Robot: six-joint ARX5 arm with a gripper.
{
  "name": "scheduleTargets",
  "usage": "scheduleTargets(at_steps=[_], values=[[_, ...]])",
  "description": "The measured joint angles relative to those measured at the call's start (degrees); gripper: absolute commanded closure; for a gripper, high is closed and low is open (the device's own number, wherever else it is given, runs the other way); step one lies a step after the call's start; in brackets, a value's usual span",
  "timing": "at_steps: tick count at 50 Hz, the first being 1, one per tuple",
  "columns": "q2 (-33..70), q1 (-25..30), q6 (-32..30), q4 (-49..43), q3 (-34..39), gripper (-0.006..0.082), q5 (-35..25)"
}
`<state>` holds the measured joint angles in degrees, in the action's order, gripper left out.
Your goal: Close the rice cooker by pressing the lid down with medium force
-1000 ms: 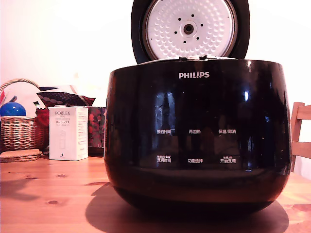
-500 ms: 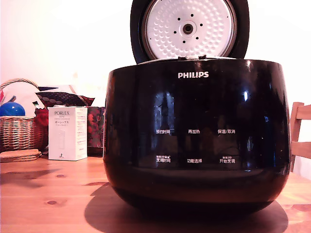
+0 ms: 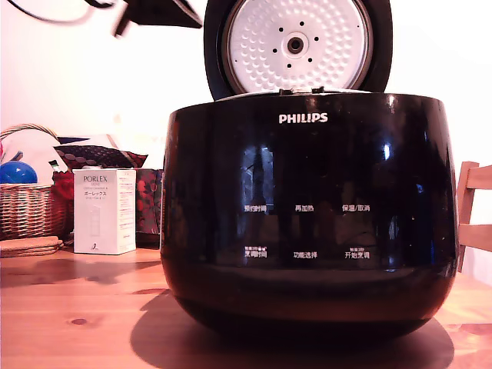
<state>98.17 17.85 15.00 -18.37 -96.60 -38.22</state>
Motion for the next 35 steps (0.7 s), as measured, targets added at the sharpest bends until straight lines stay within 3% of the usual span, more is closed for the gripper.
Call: scheduleTargets(at_steps=[9,35], values=[[2.1,0.0,5.7,2.9,0.0,0.0790,-5.9],[2.2,1.3,7.4,2.2,0.0,0.0790,-13.7]])
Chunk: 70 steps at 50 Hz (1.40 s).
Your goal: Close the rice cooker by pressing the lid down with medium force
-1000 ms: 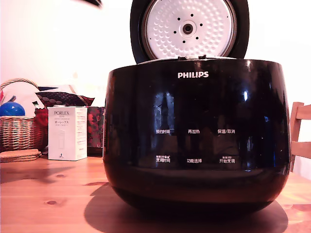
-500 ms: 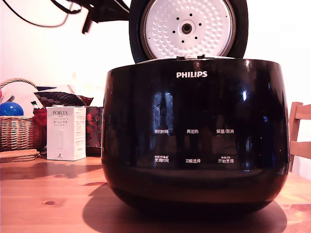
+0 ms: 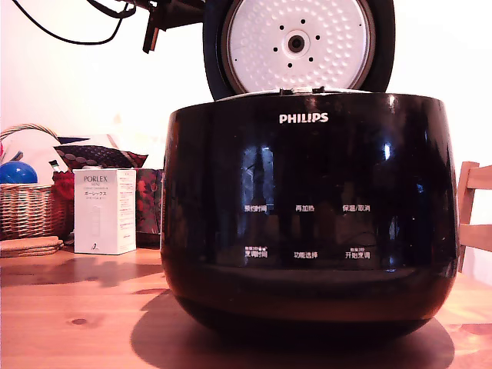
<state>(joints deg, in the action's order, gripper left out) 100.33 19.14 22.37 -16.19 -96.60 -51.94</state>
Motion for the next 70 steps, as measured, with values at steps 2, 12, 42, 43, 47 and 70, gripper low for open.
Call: scheduleTargets(at_steps=[2,12,42,43,47,70], values=[[0.0,0.0,0.0,-0.7,0.0,0.0790,-1.6],[0.0,1.3,0.0,-7.4,0.0,0.0790,-9.6],[0.0,12.5,-15.4,-25.0,0.0,0.0790,13.2],[0.0,12.6,-16.9,-25.2,-0.1,0.0790,14.3],[0.0,13.4,-17.5,-25.9,-0.3,0.0790,17.4],[-0.1,19.9,-19.0,-31.2,-1.3,0.0790,29.0]])
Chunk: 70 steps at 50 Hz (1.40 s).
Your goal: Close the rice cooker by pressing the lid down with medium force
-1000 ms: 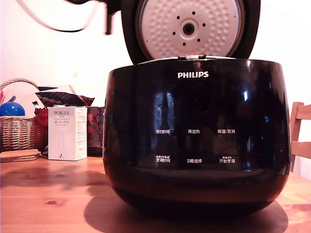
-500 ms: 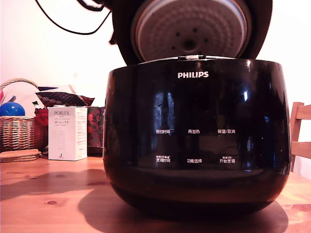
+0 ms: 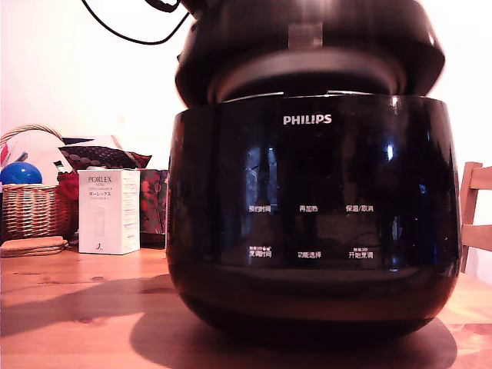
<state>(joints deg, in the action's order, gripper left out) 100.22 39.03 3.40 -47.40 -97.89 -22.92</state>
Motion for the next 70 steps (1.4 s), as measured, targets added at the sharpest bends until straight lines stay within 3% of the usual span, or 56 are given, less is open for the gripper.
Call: scheduleTargets(at_steps=[27,41,70], values=[[-1.6,2.6,0.4,6.3,1.3,0.0790,7.0],[-8.4,2.6,2.1,10.2,8.9,0.0790,7.7],[-17.7,2.6,8.2,31.5,30.8,0.0790,13.7]])
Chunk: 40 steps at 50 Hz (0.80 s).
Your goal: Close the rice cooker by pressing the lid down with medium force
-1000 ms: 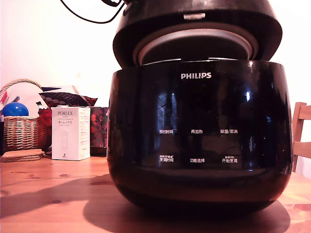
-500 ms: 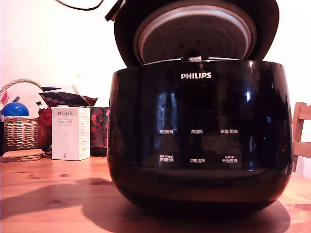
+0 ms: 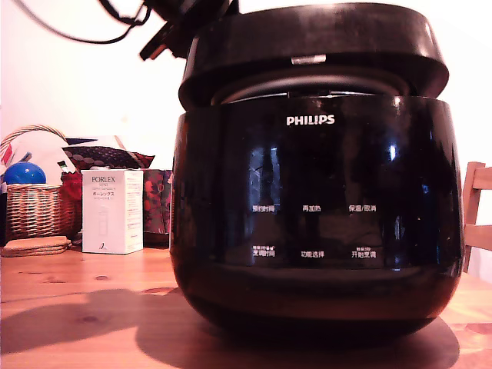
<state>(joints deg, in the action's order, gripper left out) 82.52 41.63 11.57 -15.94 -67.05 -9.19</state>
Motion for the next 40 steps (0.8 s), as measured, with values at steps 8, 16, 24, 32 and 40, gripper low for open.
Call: scheduleTargets(at_steps=[8,16,24,32,40], values=[[-1.0,1.0,1.5,3.8,3.4,0.0790,1.4],[-1.1,3.4,1.7,7.4,5.1,0.0790,3.7],[-1.5,4.7,1.7,9.4,6.6,0.0790,5.1],[-2.3,6.1,2.0,11.5,8.4,0.0790,6.7],[-2.3,8.4,2.3,12.0,8.6,0.0790,9.0]])
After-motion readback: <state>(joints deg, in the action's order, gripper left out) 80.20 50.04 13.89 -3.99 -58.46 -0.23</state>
